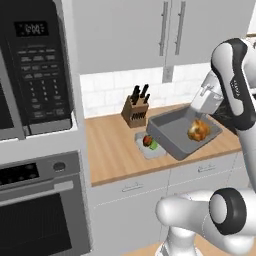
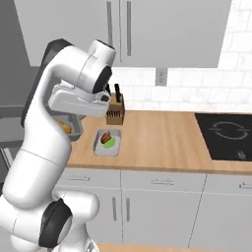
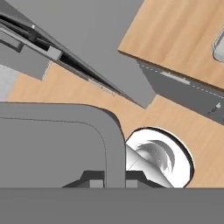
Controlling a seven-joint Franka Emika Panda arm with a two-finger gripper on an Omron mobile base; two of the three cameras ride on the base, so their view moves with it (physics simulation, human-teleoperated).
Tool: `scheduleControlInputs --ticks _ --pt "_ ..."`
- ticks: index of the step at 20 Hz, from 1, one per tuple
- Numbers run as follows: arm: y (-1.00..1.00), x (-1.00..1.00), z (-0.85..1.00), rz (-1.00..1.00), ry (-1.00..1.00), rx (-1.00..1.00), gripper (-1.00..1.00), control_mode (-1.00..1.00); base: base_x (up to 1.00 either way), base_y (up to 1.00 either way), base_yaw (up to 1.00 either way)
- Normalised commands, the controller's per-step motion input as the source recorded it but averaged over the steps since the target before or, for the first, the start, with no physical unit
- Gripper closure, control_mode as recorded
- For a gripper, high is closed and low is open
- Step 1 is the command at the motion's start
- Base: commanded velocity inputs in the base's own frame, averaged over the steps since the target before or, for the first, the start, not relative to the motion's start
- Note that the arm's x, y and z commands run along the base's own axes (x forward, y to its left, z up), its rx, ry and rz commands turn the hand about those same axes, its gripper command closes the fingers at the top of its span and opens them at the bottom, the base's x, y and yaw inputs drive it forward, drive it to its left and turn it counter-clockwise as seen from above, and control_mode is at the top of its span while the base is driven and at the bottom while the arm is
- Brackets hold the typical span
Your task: Take the meat container that has the chicken drumstick and place it on the second highest rack of the freezer. Then take the vegetable container that has the lemon wedge and bell pepper and place it on the highest rack of the freezer.
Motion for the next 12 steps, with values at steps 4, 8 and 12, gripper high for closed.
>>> scheduleControlInputs --ticks 4,8,12 --pt "0.00 0.00 0.00 0.00 0.00 0.00 1.00 1.00 -0.36 1.00 -0.20" --pt "0.00 0.00 0.00 0.00 0.00 0.00 1.00 1.00 -0.59 0.99 -0.06" --pt "0.00 0.00 0.00 0.00 0.00 0.00 1.00 1.00 -0.52 0.96 0.00"
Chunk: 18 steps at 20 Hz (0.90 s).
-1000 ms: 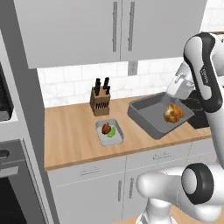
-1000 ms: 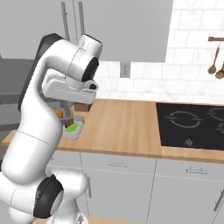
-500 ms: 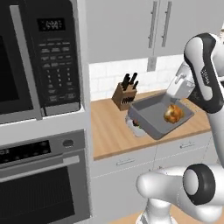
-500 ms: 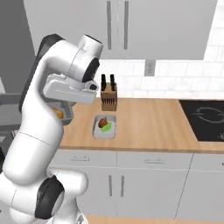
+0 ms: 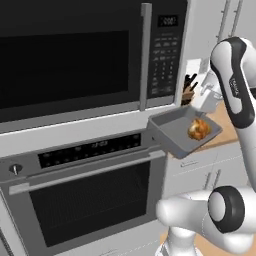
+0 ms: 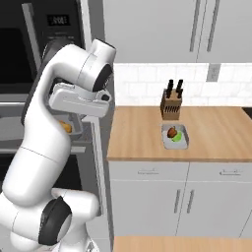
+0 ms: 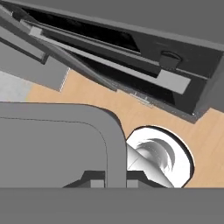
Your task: Take the meat container that has the chicken drumstick and place it on the second highest rack of the freezer. Then take the vegetable container that has the lemon wedge and bell pepper and place it on the highest rack of the freezer.
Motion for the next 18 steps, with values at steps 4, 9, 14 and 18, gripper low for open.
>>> scheduleControlInputs --ticks 4,9,14,18 --pt "0.00 0.00 0.00 0.00 0.00 0.00 1.00 1.00 -0.37 0.97 -0.05" --pt "0.00 0.00 0.00 0.00 0.00 0.00 1.00 1.00 -0.43 0.99 -0.20" --pt "0.00 0.00 0.00 0.00 0.00 0.00 1.00 1.00 -0.56 0.93 -0.01" --pt "0.00 0.00 0.00 0.00 0.00 0.00 1.00 1.00 -0.52 0.81 0.07"
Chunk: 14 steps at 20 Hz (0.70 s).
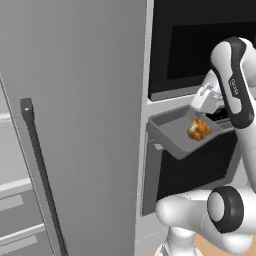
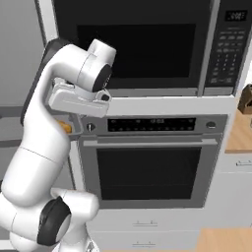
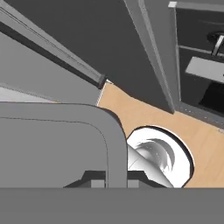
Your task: Take the meat container that has the chicken drumstick and place it on the second highest rack of the freezer. Then take the vegetable container that has the lemon wedge and bell pepper and place it on the highest rack of the freezer.
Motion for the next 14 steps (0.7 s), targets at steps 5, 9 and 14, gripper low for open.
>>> scheduleControlInputs --ticks 5,9,14 --pt "0.00 0.00 0.00 0.00 0.00 0.00 1.00 1.00 -0.32 0.78 0.13" --pt "0.00 0.00 0.00 0.00 0.00 0.00 1.00 1.00 -0.03 0.74 0.12" --pt "0.00 0.00 0.00 0.00 0.00 0.00 1.00 1.00 -0.03 0.67 0.10"
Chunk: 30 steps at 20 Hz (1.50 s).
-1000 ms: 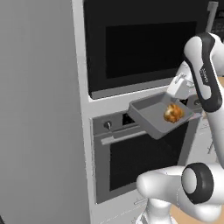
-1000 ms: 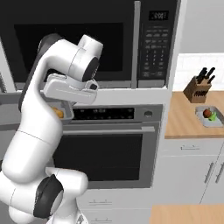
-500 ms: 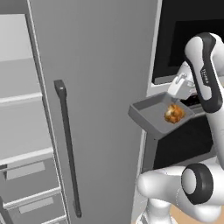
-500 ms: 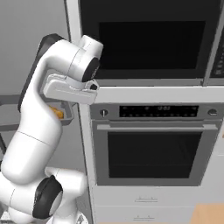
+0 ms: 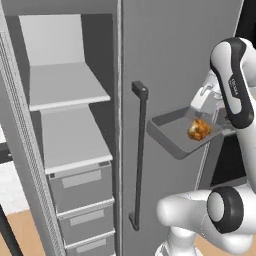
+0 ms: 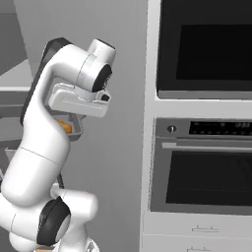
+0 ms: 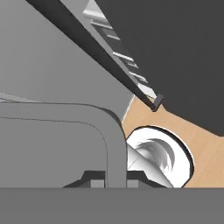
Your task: Take the meat container that has the chicken drumstick and place it on the second highest rack of the freezer. Then take the vegetable container that has the lemon wedge and bell pepper and place it on the highest rack of the freezer.
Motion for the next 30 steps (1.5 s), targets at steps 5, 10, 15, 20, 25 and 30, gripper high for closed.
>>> scheduleControlInputs --ticks 5,10,15,20,25,30 --pt "0.00 0.00 0.00 0.00 0.00 0.00 1.00 1.00 0.00 0.55 0.05" --pt "0.00 0.00 0.00 0.00 0.00 0.00 1.00 1.00 0.00 0.54 0.09" --pt "0.00 0.00 0.00 0.00 0.00 0.00 1.00 1.00 0.01 0.33 0.01" --pt "0.00 0.00 0.00 0.00 0.00 0.00 1.00 1.00 0.10 0.12 0.00" --pt "0.00 0.00 0.00 0.00 0.00 0.00 1.00 1.00 0.23 0.21 0.00" --pt "0.18 0.00 0.00 0.00 0.00 -0.02 1.00 -1.00 0.00 0.14 0.00"
